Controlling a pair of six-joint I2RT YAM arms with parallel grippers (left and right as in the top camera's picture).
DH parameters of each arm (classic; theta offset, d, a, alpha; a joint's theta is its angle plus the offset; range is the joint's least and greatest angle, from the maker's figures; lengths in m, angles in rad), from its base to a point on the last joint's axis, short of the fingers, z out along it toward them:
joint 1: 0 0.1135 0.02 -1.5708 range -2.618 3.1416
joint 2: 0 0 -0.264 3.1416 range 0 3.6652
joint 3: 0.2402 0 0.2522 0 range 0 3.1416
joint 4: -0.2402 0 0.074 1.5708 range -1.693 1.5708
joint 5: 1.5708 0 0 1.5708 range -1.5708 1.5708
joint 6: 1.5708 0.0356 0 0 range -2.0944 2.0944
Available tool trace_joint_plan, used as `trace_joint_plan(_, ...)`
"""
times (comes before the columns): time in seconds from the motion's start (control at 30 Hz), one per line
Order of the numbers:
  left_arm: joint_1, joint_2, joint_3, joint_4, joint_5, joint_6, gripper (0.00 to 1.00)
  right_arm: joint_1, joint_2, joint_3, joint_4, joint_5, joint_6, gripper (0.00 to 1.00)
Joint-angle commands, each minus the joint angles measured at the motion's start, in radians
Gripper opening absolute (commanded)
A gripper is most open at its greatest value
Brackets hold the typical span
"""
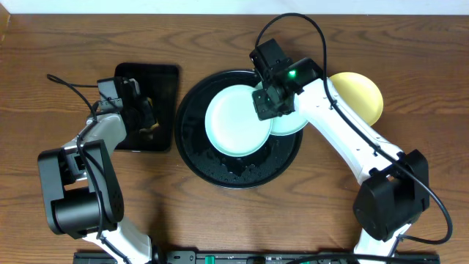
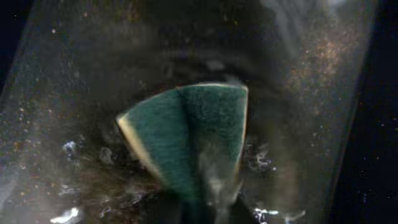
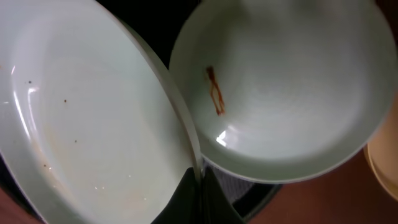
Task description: Clean dirty plates on tray and stack at the side
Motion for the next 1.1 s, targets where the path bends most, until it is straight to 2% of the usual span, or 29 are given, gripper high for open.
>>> trace_joint_plan(0.0,0.0,0.016,-0.024,-0.014,0.023,-0.02,0.08,0.011,0.001,-0.037,0.019,0.062,0.035,0.01)
trace_joint_plan(0.17,0.0,-0.085,-0.008,-0.006,0.044,-0.02,0.08,0.016,-0.002,-0.048,0.043,0.12,0.028,0.01)
trace_joint_plan(0.53,0.0,-0.466,-0.009,-0.008,0.043,0.021,0.08,0.079,-0.041,-0.048,0.076,0.28,0.022,0.01)
trace_joint_plan(1.07,0.0,-0.477,-0.013,-0.03,0.032,0.023,0.08,0.114,-0.041,-0.047,0.097,0.327,0.0,0.01)
